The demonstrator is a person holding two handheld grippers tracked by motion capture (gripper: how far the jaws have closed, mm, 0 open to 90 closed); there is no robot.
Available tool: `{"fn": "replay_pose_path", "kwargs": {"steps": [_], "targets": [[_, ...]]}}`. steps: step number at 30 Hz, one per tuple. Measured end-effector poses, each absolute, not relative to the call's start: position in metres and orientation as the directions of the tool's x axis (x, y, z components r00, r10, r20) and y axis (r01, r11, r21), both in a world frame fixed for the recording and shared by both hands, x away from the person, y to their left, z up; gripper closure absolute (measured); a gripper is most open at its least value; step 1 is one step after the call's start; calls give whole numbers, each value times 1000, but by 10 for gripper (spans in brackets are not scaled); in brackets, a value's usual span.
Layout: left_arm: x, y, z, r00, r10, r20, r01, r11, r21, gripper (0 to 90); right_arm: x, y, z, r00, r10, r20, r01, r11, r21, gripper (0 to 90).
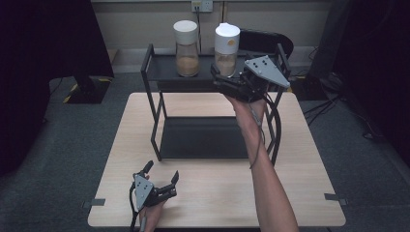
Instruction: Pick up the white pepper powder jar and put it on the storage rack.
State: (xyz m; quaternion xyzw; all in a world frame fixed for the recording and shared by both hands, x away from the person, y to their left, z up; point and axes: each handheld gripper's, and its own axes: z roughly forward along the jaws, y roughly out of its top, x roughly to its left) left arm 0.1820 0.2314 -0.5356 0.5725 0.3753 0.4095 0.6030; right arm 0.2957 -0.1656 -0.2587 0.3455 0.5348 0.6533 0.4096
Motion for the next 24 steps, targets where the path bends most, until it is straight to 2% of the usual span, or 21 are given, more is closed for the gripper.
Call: {"fn": "replay_pose_path", "kwargs": {"steps": [24], "targets": [[182,231,-536,382,924,17,-64,9,998,23,268,-183,-300,-419,907,46,-152,-121,981,0]]}}
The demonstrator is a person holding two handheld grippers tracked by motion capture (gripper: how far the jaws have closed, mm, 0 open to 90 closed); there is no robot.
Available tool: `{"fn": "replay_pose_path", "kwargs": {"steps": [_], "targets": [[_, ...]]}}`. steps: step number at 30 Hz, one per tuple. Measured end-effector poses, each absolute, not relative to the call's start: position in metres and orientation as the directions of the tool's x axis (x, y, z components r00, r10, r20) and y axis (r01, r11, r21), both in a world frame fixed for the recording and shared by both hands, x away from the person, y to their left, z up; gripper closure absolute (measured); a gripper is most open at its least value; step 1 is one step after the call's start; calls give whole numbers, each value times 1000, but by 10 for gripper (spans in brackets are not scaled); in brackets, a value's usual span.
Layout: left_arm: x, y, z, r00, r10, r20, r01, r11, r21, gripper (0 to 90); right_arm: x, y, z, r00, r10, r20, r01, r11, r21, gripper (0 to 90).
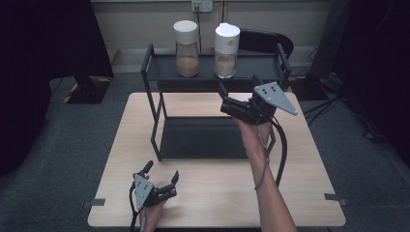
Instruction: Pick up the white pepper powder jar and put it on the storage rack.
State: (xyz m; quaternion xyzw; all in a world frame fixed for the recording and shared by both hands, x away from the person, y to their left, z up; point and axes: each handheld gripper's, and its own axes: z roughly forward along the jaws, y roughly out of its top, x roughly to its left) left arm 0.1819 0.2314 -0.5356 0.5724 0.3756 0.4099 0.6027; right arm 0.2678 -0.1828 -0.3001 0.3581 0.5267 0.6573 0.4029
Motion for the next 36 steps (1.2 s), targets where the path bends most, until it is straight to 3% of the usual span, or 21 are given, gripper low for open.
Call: {"fn": "replay_pose_path", "kwargs": {"steps": [36], "targets": [[182,231,-536,381,924,16,-64,9,998,24,225,-205,-347,-389,920,52,-154,-121,981,0]]}}
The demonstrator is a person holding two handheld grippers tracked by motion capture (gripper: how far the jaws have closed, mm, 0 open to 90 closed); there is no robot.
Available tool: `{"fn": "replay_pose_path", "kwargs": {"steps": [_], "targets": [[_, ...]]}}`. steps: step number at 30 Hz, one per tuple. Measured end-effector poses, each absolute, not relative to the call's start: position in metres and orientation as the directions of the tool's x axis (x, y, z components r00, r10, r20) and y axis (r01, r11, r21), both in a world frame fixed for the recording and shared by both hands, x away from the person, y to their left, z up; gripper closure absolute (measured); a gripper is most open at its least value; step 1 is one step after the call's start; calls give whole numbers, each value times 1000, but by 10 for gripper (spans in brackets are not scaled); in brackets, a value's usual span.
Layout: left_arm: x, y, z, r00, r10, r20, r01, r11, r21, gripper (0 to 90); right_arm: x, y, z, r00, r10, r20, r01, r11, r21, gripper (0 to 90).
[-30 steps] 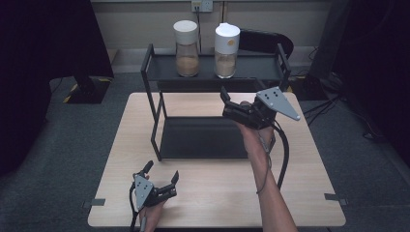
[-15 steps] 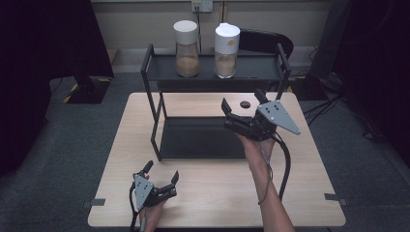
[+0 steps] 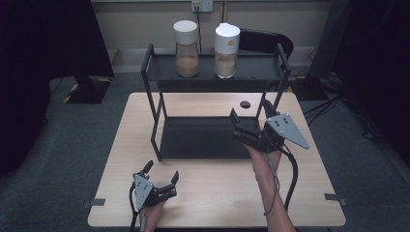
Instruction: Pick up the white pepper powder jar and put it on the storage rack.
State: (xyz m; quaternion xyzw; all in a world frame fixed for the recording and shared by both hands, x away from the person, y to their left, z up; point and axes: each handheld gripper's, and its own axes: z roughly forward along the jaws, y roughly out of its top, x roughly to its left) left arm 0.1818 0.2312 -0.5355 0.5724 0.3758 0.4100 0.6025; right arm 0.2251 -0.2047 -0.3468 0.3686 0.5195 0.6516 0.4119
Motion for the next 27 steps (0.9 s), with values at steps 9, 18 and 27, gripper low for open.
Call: {"fn": "replay_pose_path", "kwargs": {"steps": [9,18,27], "targets": [[182,231,-536,381,924,17,-64,8,998,24,217,-212,-360,-381,922,69,-126,-125,984,0],[182,231,-536,381,924,16,-64,9,998,24,208,-216,-376,-364,930,59,-111,-106,988,0],[182,231,-535,381,924,17,-64,8,998,24,198,-220,-395,-351,934,69,-100,-110,989,0]]}}
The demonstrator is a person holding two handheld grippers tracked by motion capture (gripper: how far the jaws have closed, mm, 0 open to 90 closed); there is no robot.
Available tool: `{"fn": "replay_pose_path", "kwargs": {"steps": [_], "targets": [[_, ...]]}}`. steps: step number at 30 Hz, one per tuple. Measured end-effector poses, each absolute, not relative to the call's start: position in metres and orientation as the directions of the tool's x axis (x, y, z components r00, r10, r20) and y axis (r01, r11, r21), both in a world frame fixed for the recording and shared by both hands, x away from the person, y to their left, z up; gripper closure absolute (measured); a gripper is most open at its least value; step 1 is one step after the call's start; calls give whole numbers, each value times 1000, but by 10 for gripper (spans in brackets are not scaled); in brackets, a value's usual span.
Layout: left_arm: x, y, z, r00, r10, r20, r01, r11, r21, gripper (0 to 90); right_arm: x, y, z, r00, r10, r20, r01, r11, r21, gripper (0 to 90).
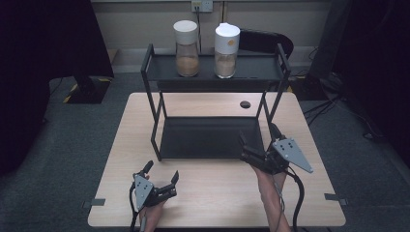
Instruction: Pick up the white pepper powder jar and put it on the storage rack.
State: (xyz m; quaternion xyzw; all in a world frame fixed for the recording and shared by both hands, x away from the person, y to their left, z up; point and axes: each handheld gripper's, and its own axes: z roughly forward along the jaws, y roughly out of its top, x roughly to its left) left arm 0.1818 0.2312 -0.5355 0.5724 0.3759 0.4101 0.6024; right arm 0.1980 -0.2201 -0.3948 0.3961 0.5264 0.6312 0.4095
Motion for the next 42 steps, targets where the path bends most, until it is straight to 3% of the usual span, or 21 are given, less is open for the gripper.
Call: {"fn": "replay_pose_path", "kwargs": {"steps": [19,42], "targets": [[182,231,-535,380,925,16,-64,9,998,25,170,-215,-439,-297,955,13,-151,-60,987,0],[182,231,-536,380,925,16,-64,9,998,25,155,-220,-479,-261,965,-4,-143,-35,989,0]]}}
